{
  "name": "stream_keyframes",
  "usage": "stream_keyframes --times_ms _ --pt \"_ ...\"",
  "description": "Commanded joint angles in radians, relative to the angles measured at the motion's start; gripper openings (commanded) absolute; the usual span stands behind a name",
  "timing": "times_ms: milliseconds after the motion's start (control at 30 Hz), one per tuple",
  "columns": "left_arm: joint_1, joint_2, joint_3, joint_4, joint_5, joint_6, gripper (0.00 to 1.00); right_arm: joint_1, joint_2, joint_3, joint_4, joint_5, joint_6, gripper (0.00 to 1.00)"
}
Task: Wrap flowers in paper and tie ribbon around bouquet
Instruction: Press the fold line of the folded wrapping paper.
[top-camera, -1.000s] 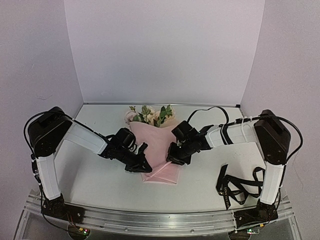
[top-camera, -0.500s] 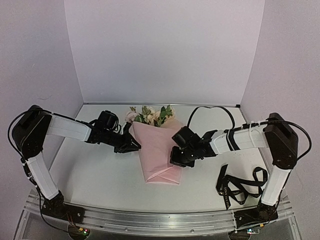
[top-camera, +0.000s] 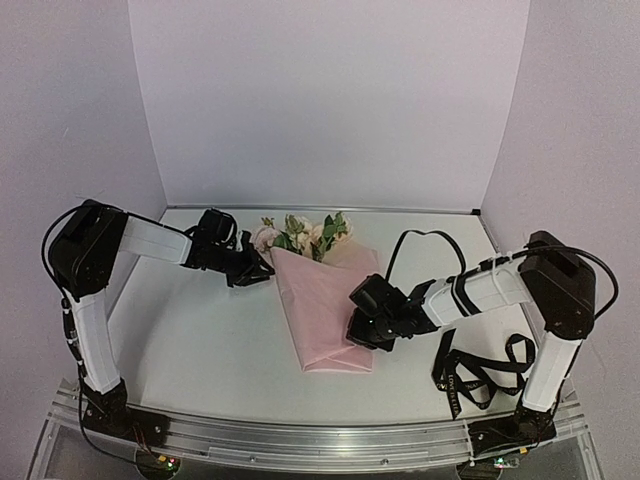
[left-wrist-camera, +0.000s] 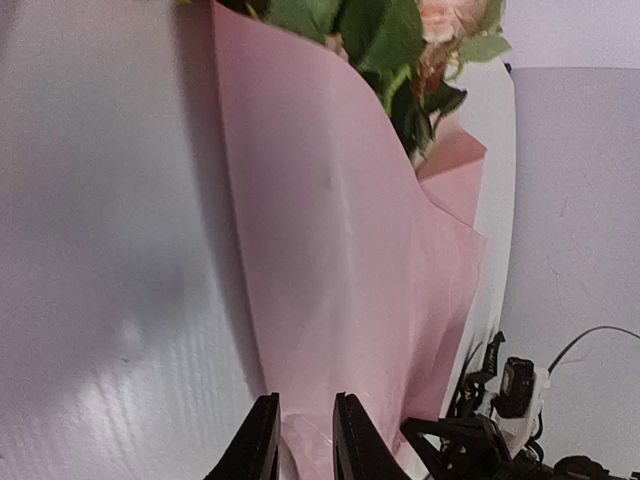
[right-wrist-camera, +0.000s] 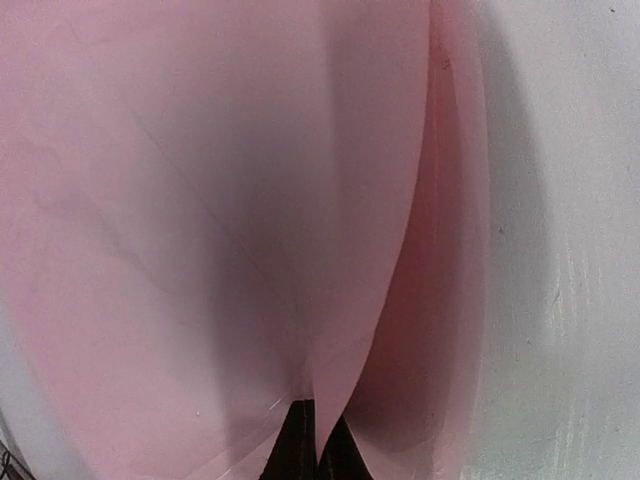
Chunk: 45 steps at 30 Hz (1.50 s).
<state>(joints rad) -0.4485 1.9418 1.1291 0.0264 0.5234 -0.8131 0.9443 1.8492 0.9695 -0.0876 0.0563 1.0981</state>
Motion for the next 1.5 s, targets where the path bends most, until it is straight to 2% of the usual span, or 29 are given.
stream_keyframes --times_ms 0,133,333,467,567,633,767,900,1000,1167,1267,1367,1467 --pt "0.068 0.018 0.087 -0.004 -0.092 -0.006 0.27 0.008 0.032 -0.020 0.037 -0.004 0.035 0.00" --pt "0.103 0.091 0.243 -0.069 -0.139 0.032 0.38 0.015 0.052 -0.012 0.042 -0.018 0.037 0.00" --pt "0.120 0.300 0.550 -0.261 -0.220 0.083 0.34 0.015 0.067 -0.002 0.042 -0.035 0.022 0.00" --pt "0.114 0.363 0.613 -0.209 -0.178 0.110 0.49 0.015 0.089 0.008 0.042 -0.047 0.017 0.00" --pt "0.105 0.383 0.649 -0.231 -0.188 0.130 0.61 0.015 0.101 0.010 0.042 -0.049 0.014 0.00" --pt "0.102 0.393 0.664 -0.232 -0.196 0.132 0.65 0.015 0.111 0.019 0.042 -0.048 0.013 0.00" --pt "0.095 0.431 0.716 -0.212 -0.179 0.131 0.59 0.015 0.138 0.042 0.042 -0.084 0.008 0.00" --pt "0.086 0.457 0.754 -0.173 -0.154 0.148 0.37 0.015 0.160 0.070 0.016 -0.096 -0.018 0.00" --pt "0.077 0.458 0.763 -0.133 -0.132 0.178 0.26 0.015 0.176 0.081 -0.010 -0.102 -0.031 0.00" --pt "0.048 0.437 0.766 -0.112 -0.128 0.261 0.19 0.016 0.188 0.071 -0.014 -0.100 -0.033 0.00" --pt "0.032 0.426 0.769 -0.124 -0.129 0.321 0.22 0.016 0.194 0.075 -0.015 -0.098 -0.036 0.00" --pt "0.030 0.425 0.768 -0.169 -0.149 0.338 0.33 0.016 0.189 0.080 -0.024 -0.088 -0.042 0.00" --pt "0.035 0.349 0.648 -0.129 -0.212 0.328 0.50 0.016 0.173 0.096 -0.050 -0.070 -0.057 0.00"
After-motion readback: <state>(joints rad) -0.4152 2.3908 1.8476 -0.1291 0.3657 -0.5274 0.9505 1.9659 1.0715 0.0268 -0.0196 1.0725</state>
